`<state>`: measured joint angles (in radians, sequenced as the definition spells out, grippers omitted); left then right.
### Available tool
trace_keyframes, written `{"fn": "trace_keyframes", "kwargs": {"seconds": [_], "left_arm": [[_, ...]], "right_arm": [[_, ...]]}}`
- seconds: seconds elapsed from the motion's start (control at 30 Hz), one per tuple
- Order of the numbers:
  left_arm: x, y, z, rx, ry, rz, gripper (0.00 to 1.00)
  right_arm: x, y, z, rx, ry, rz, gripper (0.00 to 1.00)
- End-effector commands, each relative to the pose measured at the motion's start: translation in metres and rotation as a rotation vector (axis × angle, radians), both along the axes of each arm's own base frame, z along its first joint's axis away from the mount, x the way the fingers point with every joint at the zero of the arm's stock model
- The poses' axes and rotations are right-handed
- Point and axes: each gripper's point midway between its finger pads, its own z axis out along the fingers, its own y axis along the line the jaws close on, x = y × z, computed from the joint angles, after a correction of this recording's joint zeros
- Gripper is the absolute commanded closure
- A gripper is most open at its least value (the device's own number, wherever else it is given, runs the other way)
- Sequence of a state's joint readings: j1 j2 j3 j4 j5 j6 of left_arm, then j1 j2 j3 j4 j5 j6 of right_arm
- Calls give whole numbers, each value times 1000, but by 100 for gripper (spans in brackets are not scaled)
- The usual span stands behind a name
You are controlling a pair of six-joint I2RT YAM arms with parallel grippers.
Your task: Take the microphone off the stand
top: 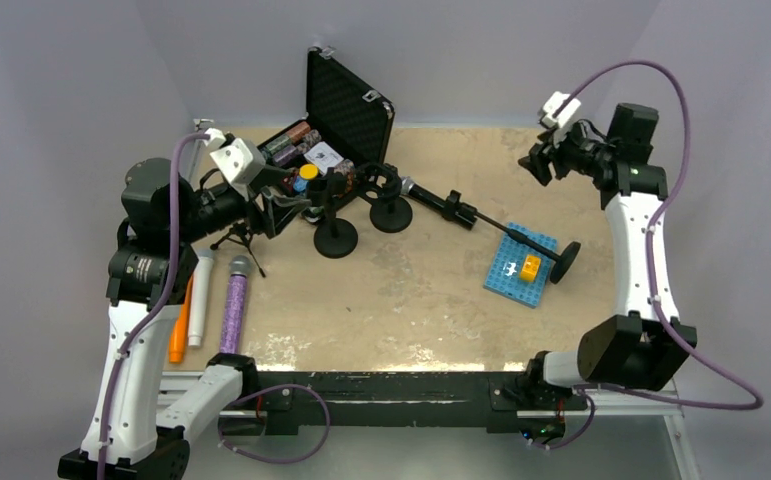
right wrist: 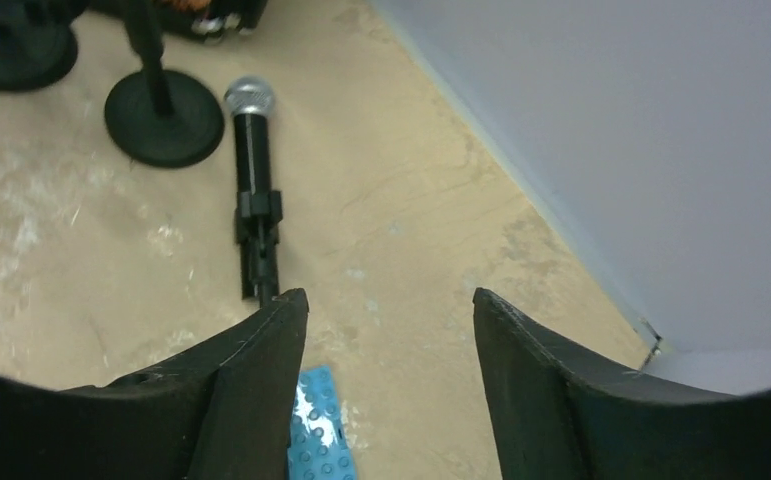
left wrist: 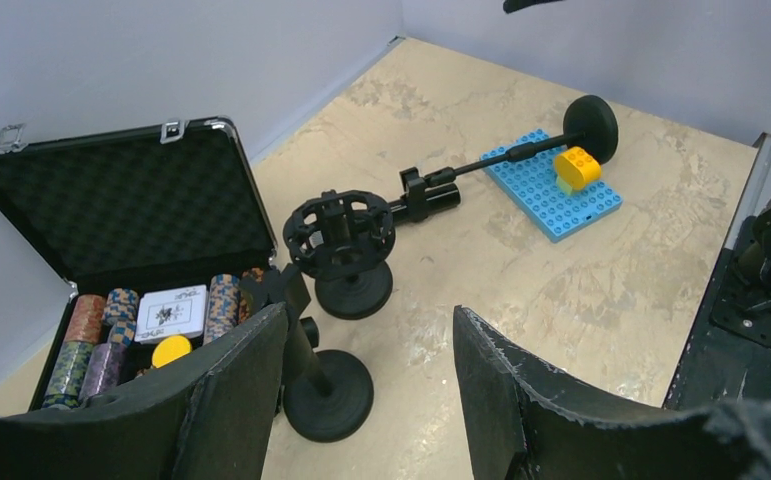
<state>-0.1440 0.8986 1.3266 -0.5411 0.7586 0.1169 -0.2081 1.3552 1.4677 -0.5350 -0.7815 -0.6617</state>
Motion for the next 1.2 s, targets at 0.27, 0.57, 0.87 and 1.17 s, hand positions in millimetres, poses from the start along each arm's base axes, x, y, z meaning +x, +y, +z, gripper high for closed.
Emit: {"fn": "trace_keyframes", "kwargs": {"seconds": [0.27,0.57,0.87,1.17], "left_arm": [[-5,12,-6,135,-10,16,34],[-3,29,-14,238,-34,83,34],[0,36,-17,268,-29,110,34],[8,29,-13,230,-20,88,34]], "right_arm": [[25,51,-147,-254,437,264,30],[33,82,-215,-338,602,319,28],[32,85,-253,-393,690,316,33],[31,92,-262,-366,676,298,65]]}}
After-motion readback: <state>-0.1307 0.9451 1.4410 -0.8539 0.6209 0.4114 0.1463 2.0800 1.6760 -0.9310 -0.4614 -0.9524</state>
